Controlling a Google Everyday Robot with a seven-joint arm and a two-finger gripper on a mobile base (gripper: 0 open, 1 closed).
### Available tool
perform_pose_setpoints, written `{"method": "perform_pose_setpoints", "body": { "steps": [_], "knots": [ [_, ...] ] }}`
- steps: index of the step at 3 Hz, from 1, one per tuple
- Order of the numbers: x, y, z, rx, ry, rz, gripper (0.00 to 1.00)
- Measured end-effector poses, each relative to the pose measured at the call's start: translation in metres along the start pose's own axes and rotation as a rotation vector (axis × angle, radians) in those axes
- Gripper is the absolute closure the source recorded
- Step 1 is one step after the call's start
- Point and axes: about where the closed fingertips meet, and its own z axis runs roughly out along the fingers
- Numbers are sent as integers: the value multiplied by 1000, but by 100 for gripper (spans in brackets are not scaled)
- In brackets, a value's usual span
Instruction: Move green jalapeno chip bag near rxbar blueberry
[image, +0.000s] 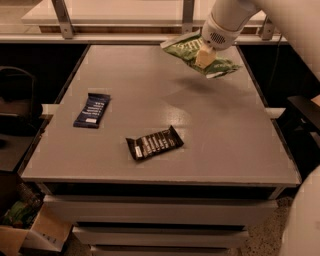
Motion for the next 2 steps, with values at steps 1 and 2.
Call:
{"method": "perform_pose_setpoints", "body": {
  "steps": [1,2],
  "knots": [
    [-33,27,-4,-67,-55,-140,100],
    [-62,57,-4,-147,-109,-262,100]
  ]
}}
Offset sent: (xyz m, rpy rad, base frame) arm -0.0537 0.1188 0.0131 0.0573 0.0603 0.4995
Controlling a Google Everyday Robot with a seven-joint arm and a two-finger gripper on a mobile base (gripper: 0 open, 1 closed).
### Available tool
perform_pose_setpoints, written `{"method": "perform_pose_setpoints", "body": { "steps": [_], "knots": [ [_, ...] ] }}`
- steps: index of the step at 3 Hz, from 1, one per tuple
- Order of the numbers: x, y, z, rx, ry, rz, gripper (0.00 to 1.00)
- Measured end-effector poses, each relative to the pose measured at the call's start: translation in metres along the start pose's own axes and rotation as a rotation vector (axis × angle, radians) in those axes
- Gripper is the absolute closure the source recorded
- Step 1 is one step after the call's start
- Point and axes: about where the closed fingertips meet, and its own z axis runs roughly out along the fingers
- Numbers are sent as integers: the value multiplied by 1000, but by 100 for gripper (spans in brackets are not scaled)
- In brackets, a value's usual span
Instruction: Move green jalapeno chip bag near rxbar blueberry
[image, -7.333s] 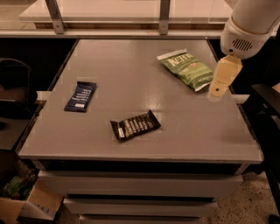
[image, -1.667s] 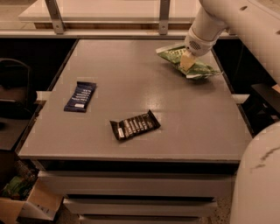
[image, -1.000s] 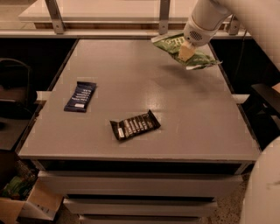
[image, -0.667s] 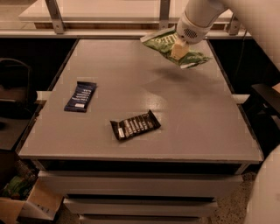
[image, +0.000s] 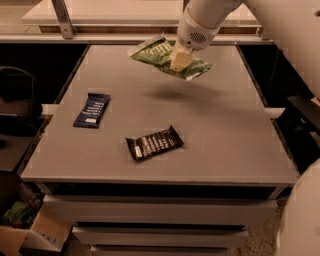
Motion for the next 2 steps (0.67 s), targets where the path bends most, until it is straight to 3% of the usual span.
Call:
{"method": "perform_pose_setpoints", "body": {
  "steps": [2],
  "knots": [
    [-53,29,16,-96,-77,-122,100]
  ]
}}
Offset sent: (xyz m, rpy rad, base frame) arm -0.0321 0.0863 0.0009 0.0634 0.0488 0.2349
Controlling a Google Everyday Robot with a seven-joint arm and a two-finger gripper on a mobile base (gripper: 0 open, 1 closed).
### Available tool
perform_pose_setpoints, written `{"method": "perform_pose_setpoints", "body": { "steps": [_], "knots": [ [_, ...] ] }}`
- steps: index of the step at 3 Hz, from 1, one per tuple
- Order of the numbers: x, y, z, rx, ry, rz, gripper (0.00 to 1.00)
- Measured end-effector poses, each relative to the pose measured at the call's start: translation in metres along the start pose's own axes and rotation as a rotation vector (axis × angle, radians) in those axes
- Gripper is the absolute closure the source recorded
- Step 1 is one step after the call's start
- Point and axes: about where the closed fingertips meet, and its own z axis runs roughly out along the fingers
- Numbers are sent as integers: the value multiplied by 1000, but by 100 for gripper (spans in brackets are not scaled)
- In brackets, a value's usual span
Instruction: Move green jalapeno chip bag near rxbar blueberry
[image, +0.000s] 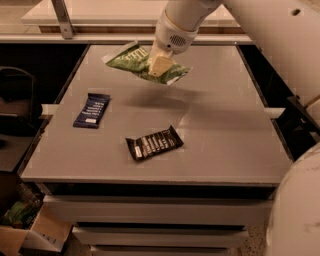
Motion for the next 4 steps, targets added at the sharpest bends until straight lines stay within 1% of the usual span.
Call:
{"method": "perform_pose_setpoints", "body": {
  "steps": [1,2,3,4],
  "knots": [
    [-20,6,9,-17,-23,-19,100],
    [-40,11,17,-28,-50,-23,100],
    [-55,16,28,-37,-71,-10,100],
    [-64,19,42,-47,-88,10,100]
  ]
}}
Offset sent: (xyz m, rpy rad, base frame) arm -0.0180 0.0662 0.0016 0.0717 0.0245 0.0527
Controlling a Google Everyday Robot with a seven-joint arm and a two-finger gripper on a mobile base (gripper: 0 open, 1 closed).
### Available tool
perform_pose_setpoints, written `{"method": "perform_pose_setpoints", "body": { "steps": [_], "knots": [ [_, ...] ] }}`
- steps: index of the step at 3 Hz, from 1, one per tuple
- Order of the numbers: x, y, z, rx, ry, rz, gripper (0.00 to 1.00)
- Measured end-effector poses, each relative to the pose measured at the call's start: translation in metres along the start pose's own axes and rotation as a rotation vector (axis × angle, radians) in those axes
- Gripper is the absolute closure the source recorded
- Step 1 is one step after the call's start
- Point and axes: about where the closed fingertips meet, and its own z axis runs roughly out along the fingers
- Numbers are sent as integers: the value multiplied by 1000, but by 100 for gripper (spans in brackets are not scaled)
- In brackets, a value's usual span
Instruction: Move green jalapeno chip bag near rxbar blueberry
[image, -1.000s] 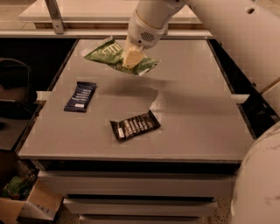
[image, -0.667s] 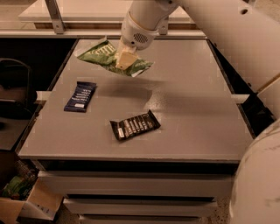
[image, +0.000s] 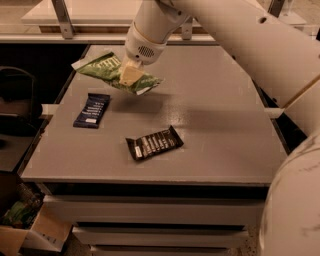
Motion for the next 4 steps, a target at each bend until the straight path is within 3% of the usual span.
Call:
{"method": "perform_pose_setpoints", "body": {
  "steps": [1,2,4],
  "knots": [
    [-3,1,12,-9,-10,17,100],
    [-4,1,22,-19,-20,32,82],
    [-7,2,33,-42,-34,55,35]
  ]
}}
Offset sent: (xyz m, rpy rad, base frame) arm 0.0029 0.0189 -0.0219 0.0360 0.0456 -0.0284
